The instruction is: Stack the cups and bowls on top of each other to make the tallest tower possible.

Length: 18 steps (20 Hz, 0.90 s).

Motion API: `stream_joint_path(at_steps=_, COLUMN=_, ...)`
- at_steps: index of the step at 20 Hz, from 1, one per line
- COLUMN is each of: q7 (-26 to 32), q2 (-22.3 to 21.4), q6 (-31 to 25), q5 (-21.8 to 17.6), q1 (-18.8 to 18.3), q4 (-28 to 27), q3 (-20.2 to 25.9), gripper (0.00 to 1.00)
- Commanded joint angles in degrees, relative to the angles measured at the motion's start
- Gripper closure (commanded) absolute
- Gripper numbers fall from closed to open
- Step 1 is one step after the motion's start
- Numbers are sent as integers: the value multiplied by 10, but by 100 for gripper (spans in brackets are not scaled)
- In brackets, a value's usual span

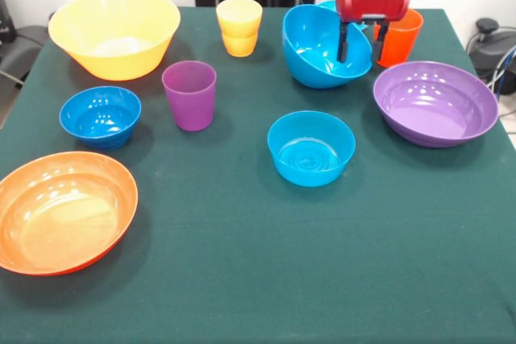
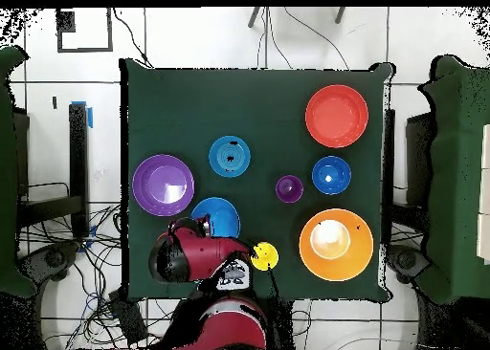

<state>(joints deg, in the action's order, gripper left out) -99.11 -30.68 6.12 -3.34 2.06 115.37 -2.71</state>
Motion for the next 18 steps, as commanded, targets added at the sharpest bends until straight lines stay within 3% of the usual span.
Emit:
stream_joint_path(at_steps=1, q7=-89, q2=29, q6=8, q5=8, q1=6, q4=-37, q3=21, gripper=0)
stream_joint_path(at_steps=18, q7=-68, q2=-83, q6=-88, q5=-10, q1=-53, q4=19, q3=74, gripper=0)
